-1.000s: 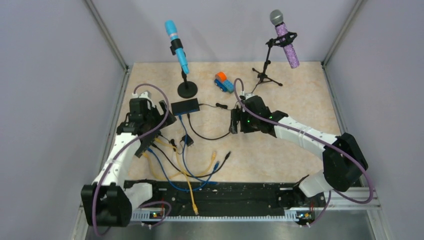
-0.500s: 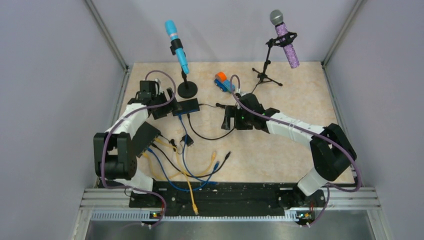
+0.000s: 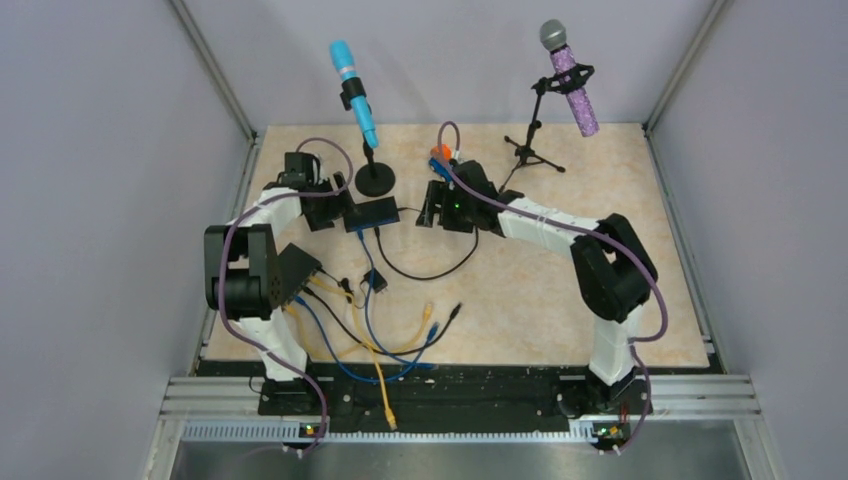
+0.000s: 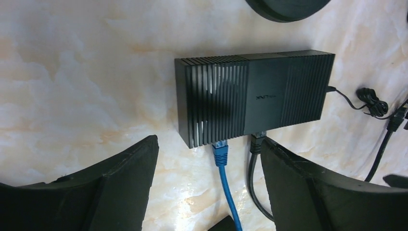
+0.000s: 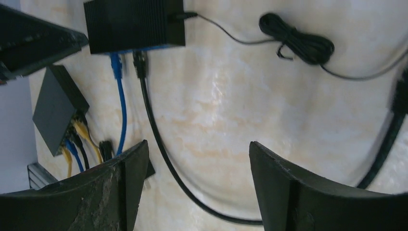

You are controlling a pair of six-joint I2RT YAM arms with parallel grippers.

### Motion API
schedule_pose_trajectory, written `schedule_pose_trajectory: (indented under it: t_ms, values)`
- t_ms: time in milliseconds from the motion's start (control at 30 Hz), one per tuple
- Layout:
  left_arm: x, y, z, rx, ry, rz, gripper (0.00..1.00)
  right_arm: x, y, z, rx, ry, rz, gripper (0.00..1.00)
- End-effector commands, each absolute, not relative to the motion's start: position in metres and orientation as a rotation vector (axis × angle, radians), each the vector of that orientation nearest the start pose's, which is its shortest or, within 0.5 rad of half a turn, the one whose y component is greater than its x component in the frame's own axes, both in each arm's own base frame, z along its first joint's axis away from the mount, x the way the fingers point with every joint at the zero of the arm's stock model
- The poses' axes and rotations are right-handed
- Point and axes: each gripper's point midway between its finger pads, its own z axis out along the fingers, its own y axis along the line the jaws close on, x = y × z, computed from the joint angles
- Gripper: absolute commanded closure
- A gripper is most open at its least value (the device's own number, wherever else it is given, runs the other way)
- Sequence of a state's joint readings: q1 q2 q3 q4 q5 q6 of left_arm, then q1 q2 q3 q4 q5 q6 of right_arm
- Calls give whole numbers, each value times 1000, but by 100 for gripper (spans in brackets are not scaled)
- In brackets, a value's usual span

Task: Pull the plug from the switch port
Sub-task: Move the switch port to the center of the board.

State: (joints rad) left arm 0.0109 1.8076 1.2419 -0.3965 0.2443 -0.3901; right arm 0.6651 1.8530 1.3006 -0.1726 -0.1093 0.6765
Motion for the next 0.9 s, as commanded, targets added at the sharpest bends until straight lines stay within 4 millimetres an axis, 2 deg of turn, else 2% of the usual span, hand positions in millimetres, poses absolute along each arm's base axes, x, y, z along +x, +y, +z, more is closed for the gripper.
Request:
schedule_pose_trajectory:
  t_ms: [0,33,200,333,567,867]
  values:
    - [436,-51,69,-392,2485,-502,18,397,369,119,-43,2380,834,25]
    - [434,-51,66,-397,2490,-504,18,404,370,108,-36,2403,820,26]
    - [439,-53,63,-398,2477,-542,19,437,378,100,-20,2402,856,35]
    - [447,-54,61,-389,2473,-566,20,449,394,90,-62,2420,897,37]
    - [449,-59,52,-382,2486,-606,25,457,412,79,-77,2439,966,41]
    - [449,-69,50,-342,2479,-684,30,448,430,68,-150,2454,1036,43]
